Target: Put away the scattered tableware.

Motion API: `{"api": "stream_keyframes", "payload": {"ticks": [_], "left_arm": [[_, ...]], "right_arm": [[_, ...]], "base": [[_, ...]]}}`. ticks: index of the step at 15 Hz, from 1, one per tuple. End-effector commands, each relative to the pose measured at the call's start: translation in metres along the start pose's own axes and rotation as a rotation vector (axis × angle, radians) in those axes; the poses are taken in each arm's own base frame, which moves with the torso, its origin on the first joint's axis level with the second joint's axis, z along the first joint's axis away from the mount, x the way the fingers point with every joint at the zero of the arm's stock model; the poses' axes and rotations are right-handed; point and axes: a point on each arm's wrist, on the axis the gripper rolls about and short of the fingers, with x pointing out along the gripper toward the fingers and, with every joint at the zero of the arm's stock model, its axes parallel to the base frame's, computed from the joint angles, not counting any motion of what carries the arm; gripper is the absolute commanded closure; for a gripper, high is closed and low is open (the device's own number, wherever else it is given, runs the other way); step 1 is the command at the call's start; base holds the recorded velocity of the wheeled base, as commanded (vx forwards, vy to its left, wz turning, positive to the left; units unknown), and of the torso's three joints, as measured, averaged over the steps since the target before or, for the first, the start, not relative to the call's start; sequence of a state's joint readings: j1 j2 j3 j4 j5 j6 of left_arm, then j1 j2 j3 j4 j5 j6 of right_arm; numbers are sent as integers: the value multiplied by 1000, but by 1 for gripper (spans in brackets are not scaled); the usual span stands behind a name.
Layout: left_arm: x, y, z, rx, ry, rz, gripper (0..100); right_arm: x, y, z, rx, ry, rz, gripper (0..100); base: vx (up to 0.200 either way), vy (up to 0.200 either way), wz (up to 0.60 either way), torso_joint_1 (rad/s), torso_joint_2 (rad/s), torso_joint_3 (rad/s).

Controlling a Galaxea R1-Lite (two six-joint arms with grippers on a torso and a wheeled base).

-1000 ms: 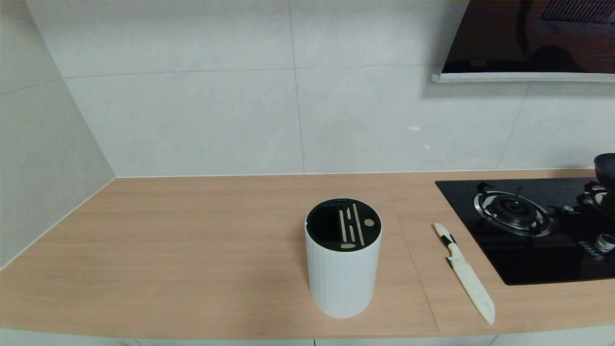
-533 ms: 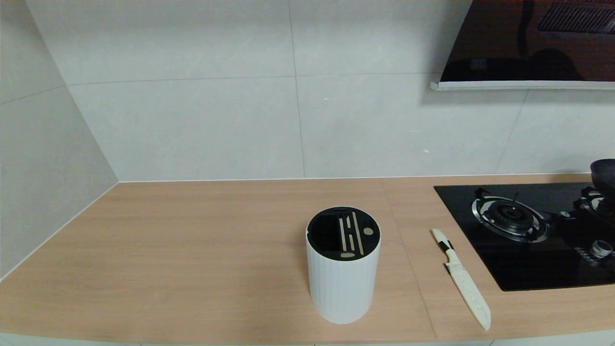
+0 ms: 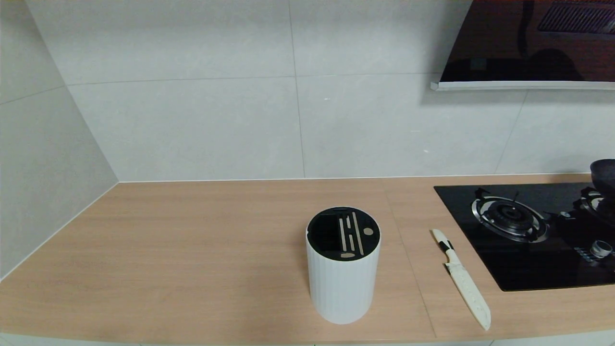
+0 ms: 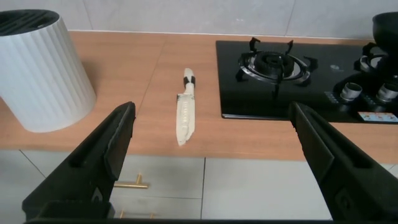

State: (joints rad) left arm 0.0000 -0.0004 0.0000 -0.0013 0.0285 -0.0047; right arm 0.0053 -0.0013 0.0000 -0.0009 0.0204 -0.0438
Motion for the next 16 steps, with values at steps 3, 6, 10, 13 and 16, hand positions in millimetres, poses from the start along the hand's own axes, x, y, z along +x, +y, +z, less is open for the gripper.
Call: {"api": "stream_keyframes", "payload": {"ticks": [3, 6, 10, 13, 16], "left_arm": [[0, 0, 0, 0, 0, 1, 0], [0, 0, 0, 0, 0, 1, 0], [0, 0, 0, 0, 0, 1, 0], [0, 0, 0, -1, 0, 1, 0], [0, 0, 0, 0, 0, 1, 0]], "right_arm": [[-2, 0, 7, -3, -26, 5, 0], [1, -3, 72, 29, -46, 83, 0], [51, -2, 91, 32, 221, 126, 0], [88, 4, 95, 20, 380, 195, 0], [135, 15, 95, 4, 496, 239, 0]], "base": [[0, 0, 0, 0, 0, 0], [0, 0, 0, 0, 0, 0], [0, 0, 0, 0, 0, 0], [0, 0, 0, 0, 0, 0], [0, 0, 0, 0, 0, 0]]}}
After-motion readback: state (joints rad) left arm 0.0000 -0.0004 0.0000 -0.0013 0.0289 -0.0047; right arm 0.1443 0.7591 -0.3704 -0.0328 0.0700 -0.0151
